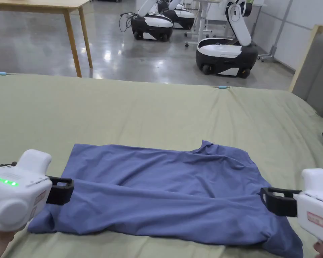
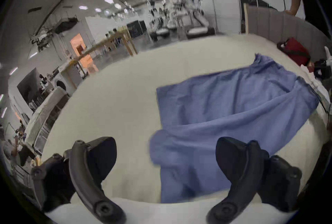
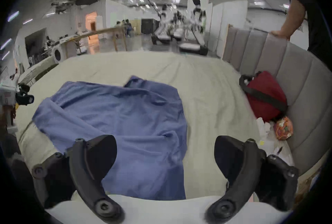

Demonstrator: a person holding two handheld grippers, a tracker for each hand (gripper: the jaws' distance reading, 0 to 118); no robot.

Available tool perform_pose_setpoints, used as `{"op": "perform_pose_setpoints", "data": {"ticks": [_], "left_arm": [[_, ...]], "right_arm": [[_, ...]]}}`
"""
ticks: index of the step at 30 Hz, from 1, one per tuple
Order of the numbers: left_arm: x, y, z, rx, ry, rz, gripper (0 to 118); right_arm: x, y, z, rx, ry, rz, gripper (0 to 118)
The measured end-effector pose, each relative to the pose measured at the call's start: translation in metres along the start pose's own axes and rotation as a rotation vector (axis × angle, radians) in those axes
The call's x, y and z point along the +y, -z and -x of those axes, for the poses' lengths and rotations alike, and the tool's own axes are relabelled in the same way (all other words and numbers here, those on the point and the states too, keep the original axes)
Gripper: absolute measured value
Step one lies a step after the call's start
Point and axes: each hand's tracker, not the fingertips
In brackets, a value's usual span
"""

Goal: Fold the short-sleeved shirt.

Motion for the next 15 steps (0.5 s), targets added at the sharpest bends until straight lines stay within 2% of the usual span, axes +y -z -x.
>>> {"op": "perform_pose_setpoints", "data": {"ticks": [3,4,5,6,7,8,9,10,12,15], "left_arm": [[-0.032,-0.053,-0.002,0.025,-0.004,-0.067,112],[-0.046,-0.068,-0.003,0.033,-0.011,-0.058,112],[-0.057,-0.077,-0.004,0.039,-0.026,-0.039,110],[-0.069,-0.085,-0.005,0.047,-0.06,-0.007,104],[-0.082,-0.088,-0.004,0.053,-0.094,0.023,78],[-0.09,-0.09,-0.005,0.04,-0.113,0.042,36],[-0.101,-0.088,-0.006,0.022,-0.115,0.073,0],[-0.106,-0.084,-0.005,-0.009,-0.135,0.086,0],[-0.111,-0.07,-0.001,-0.057,-0.162,0.162,0],[-0.115,-0.046,0.009,-0.071,-0.223,0.13,2]], "right_arm": [[-0.026,-0.054,0.012,0.005,-0.025,-0.051,112],[-0.037,-0.068,0.013,0.011,-0.021,-0.052,105],[-0.047,-0.078,0.014,0.002,-0.016,-0.064,87],[-0.053,-0.094,0.023,-0.025,-0.013,-0.075,51],[-0.064,-0.1,0.024,-0.053,-0.005,-0.065,2],[-0.071,-0.105,0.024,-0.037,0.007,-0.071,1],[-0.079,-0.109,0.023,-0.007,0.041,-0.045,1],[-0.085,-0.107,0.023,0.0,0.065,-0.023,1],[-0.094,-0.11,0.026,-0.016,0.064,-0.026,1],[-0.092,-0.112,0.031,-0.01,0.069,-0.005,1]]}}
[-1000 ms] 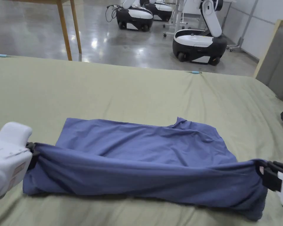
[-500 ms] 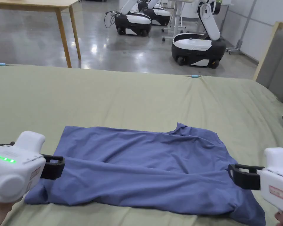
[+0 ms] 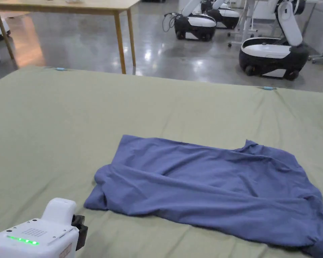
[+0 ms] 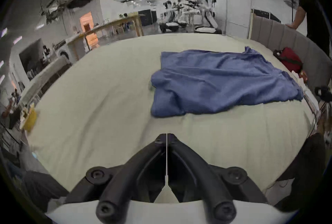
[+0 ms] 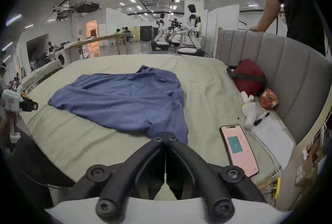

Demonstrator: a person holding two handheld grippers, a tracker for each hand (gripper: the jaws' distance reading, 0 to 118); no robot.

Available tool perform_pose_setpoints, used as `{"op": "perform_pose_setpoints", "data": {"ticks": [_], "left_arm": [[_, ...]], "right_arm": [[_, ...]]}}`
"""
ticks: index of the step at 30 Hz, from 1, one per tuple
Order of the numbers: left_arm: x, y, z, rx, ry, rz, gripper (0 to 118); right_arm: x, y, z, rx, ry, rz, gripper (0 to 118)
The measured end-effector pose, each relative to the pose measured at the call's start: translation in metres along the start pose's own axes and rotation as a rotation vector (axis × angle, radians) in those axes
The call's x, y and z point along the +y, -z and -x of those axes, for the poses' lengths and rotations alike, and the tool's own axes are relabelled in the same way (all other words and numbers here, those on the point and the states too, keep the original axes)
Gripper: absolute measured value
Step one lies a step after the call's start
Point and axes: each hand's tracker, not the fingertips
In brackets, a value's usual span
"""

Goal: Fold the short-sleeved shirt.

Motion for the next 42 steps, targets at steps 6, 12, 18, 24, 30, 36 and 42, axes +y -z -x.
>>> {"op": "perform_pose_setpoints", "data": {"ticks": [6,12,18,24,30,36,42], "left_arm": [[0.034,0.042,0.001,0.086,0.059,0.003,113],[0.056,0.085,-0.012,0.155,0.156,0.073,110],[0.064,0.089,-0.035,0.14,0.22,0.052,15],[0.076,0.069,-0.048,0.12,0.233,0.015,3],[0.091,0.046,-0.038,0.082,0.197,-0.015,0],[0.097,-0.016,-0.029,0.015,0.149,-0.093,0],[0.07,-0.076,-0.013,-0.045,0.131,-0.068,0]], "right_arm": [[-0.007,0.011,-0.008,-0.003,0.011,0.036,1],[-0.002,0.029,-0.017,-0.027,0.014,0.077,1],[0.008,0.076,-0.035,-0.041,0.072,0.15,34],[0.008,0.138,-0.037,-0.018,0.025,0.27,100],[0.029,0.121,-0.042,0.071,0.08,0.173,4],[0.067,0.033,-0.032,0.111,0.022,0.046,4],[0.056,-0.022,-0.035,0.127,-0.01,0.041,4]]}}
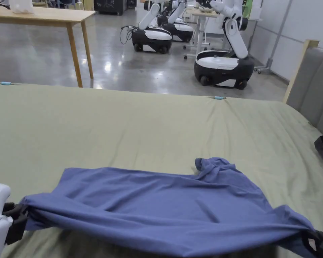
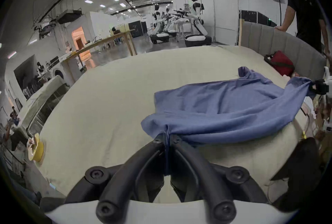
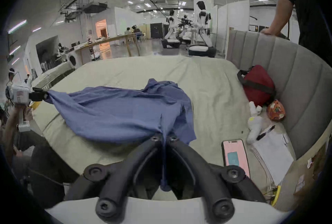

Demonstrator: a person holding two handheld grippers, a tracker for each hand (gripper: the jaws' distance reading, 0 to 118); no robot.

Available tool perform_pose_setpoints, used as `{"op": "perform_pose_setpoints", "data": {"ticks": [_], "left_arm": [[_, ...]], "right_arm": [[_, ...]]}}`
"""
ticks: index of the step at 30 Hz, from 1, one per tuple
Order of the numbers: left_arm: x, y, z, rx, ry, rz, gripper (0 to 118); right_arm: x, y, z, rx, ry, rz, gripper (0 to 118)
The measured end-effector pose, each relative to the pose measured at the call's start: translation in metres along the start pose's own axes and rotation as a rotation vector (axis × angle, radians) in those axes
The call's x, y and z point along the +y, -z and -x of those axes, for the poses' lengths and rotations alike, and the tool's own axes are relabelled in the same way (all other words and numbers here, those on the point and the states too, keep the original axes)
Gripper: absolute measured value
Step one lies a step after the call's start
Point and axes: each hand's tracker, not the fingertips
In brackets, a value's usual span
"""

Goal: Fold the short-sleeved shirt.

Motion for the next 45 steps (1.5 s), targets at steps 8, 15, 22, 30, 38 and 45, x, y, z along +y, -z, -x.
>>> {"op": "perform_pose_setpoints", "data": {"ticks": [8,15,22,30,38,45], "left_arm": [[-0.089,0.023,0.002,-0.036,-0.033,0.089,4],[-0.076,-0.022,0.002,0.04,-0.118,-0.091,113],[-0.02,-0.028,-0.027,0.066,-0.123,-0.305,47],[0.033,0.088,-0.009,0.068,-0.05,-0.071,1],[0.084,0.229,0.033,0.084,-0.054,0.009,115],[0.088,0.283,0.014,0.15,-0.039,0.189,111]], "right_arm": [[-0.078,0.036,0.01,-0.03,-0.009,0.186,4],[-0.049,-0.004,0.025,-0.016,0.031,-0.008,118],[0.002,0.007,0.063,-0.099,-0.021,-0.278,6],[0.031,0.055,0.083,-0.043,0.007,-0.275,6],[0.042,0.093,0.063,-0.038,0.008,-0.195,6],[0.056,0.131,0.018,-0.131,0.058,-0.048,6]]}}
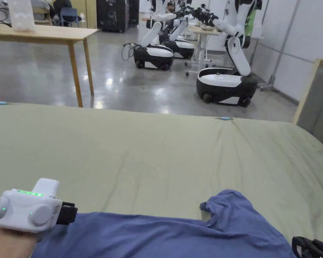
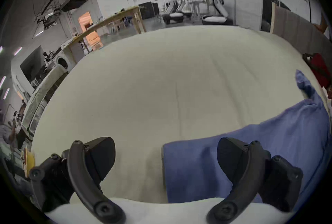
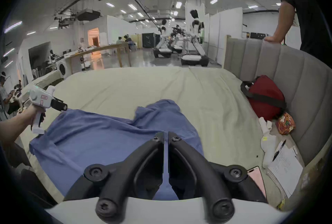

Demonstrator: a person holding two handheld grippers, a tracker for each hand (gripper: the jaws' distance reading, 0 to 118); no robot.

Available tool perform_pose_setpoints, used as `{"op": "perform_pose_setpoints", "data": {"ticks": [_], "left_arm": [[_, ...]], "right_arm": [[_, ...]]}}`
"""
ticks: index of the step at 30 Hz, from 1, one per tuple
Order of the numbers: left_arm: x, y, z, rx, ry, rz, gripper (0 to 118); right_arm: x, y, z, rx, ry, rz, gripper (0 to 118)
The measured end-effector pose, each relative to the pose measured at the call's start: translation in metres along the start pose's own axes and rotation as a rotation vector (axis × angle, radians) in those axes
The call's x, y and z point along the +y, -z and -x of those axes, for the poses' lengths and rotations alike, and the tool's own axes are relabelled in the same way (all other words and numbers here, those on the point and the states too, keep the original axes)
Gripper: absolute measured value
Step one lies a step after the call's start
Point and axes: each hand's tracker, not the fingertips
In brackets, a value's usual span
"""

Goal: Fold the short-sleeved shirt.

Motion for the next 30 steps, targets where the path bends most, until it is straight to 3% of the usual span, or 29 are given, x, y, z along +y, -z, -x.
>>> {"op": "perform_pose_setpoints", "data": {"ticks": [3,4,6,7,12,14,15,16,18,19,26,30], "left_arm": [[0.0,0.011,0.001,-0.036,0.03,0.049,74],[-0.001,0.013,0.001,-0.057,0.021,0.052,60],[0.001,0.01,0.003,-0.125,-0.002,0.032,13],[0.003,0.006,0.003,-0.12,0.001,0.029,4],[0.014,-0.008,0.008,-0.106,0.014,-0.028,2],[0.011,-0.022,0.005,-0.097,0.016,-0.056,2],[0.011,-0.025,0.005,-0.095,0.018,-0.061,2],[0.012,-0.028,0.005,-0.092,0.024,-0.065,2],[0.01,-0.033,0.004,-0.089,0.028,-0.073,2],[0.01,-0.037,0.005,-0.093,0.027,-0.076,2],[0.003,-0.103,0.01,-0.091,-0.006,-0.193,2],[-0.02,-0.165,0.026,-0.119,-0.044,-0.301,2]], "right_arm": [[0.01,0.042,-0.024,-0.034,0.039,0.093,9],[0.015,0.059,-0.03,-0.033,0.04,0.132,31],[0.018,0.096,-0.037,-0.029,0.036,0.218,98],[0.016,0.121,-0.043,-0.036,0.028,0.283,118],[0.017,0.181,-0.041,-0.123,-0.028,0.359,117],[0.016,0.193,-0.041,-0.097,-0.022,0.401,112],[0.017,0.195,-0.041,-0.105,-0.003,0.417,95],[0.017,0.199,-0.043,-0.095,0.016,0.402,51],[0.023,0.191,-0.04,-0.087,0.014,0.397,25],[0.026,0.187,-0.039,-0.087,0.003,0.399,5],[0.055,0.104,-0.036,-0.015,-0.048,0.187,5],[0.059,0.019,-0.032,0.023,-0.064,0.041,5]]}}
